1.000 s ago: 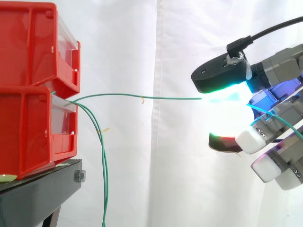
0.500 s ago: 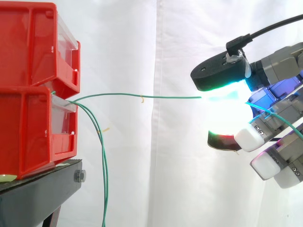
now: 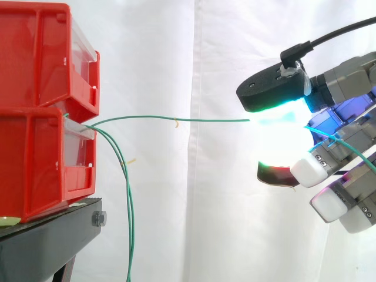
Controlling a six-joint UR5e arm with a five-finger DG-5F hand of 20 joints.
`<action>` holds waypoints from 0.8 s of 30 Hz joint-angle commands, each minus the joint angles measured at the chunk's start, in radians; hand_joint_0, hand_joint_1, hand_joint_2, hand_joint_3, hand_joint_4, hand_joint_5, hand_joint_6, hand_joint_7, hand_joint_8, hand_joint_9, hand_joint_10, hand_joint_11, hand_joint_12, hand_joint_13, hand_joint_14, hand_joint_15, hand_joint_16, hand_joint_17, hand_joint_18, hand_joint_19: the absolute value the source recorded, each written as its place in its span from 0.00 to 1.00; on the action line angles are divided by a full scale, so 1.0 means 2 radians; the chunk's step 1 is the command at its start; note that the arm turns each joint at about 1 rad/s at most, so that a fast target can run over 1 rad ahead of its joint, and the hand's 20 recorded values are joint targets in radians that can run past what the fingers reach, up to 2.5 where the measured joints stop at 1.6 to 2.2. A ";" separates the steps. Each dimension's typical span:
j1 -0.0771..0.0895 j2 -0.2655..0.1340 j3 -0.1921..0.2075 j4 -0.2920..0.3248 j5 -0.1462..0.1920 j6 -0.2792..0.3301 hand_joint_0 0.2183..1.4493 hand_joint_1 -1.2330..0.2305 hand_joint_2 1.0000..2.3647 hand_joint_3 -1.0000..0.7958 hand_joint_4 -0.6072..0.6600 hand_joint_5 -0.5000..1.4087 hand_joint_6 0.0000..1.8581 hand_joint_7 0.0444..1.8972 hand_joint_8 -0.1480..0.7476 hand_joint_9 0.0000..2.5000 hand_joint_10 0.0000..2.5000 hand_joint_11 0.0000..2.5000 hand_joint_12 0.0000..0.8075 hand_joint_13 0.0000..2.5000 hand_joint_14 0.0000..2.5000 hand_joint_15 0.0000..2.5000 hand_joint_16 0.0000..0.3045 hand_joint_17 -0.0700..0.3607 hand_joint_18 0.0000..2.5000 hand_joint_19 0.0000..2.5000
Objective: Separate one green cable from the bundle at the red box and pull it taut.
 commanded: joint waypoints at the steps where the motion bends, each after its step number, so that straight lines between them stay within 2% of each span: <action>1: 0.000 0.000 0.000 0.000 0.000 0.000 0.36 0.36 0.01 0.44 0.48 0.29 0.38 0.66 0.41 0.57 0.00 0.03 0.33 0.42 0.01 0.28 0.10 0.33 0.27 0.24; 24: 0.000 -0.001 0.000 -0.003 0.002 0.008 0.36 0.36 0.01 0.44 0.48 0.29 0.38 0.66 0.41 0.57 0.00 0.03 0.33 0.42 0.01 0.28 0.10 0.32 0.27 0.25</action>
